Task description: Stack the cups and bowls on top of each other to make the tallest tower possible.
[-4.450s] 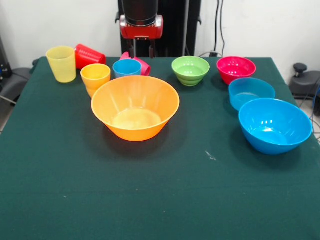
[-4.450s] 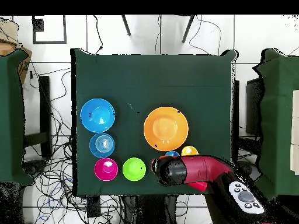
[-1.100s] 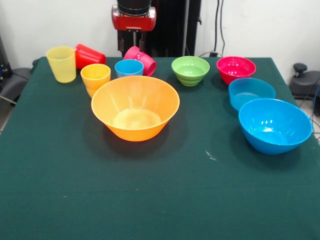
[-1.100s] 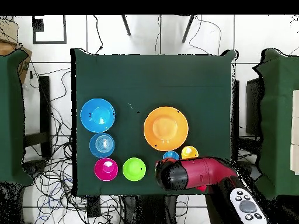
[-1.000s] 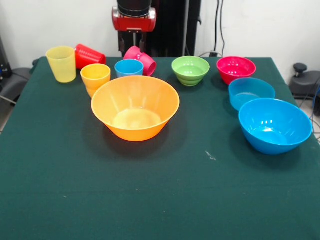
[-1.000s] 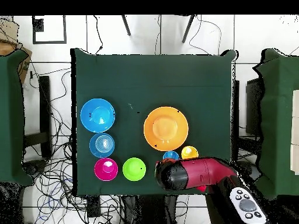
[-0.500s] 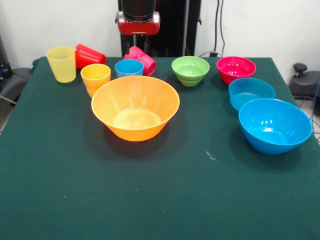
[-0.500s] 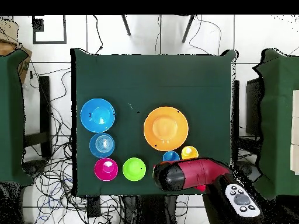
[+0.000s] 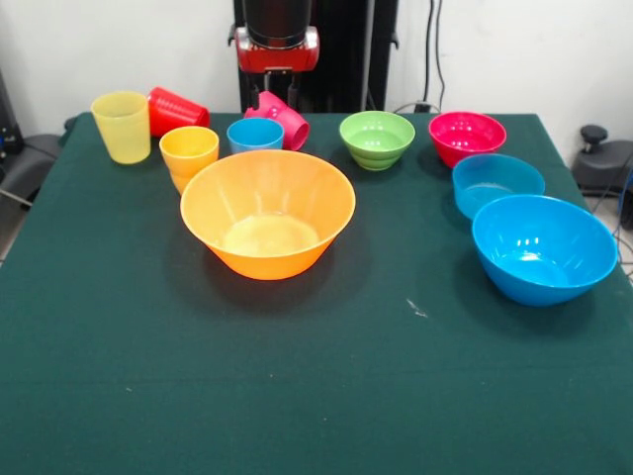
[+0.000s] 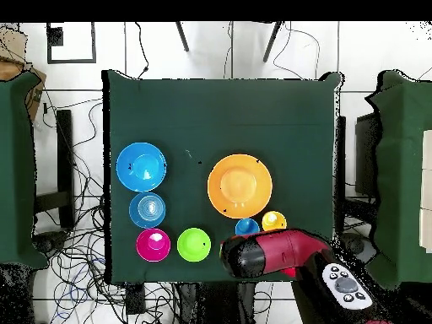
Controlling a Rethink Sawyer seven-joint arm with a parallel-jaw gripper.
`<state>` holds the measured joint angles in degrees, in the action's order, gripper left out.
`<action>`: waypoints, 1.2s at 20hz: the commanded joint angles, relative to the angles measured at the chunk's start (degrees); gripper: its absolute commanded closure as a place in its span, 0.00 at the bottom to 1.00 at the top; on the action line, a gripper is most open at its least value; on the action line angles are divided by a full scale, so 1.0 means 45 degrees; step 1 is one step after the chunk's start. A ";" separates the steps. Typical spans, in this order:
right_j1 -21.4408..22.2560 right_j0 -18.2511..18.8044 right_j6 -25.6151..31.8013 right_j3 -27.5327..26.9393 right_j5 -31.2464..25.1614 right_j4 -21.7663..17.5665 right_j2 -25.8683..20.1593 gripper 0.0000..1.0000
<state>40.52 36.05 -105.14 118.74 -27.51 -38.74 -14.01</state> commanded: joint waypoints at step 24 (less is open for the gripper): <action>-0.1809 -0.0222 -0.0048 -0.1229 0.0845 -0.0843 -0.0346 0.00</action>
<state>34.94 36.29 -105.14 118.62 -27.50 -38.73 -14.02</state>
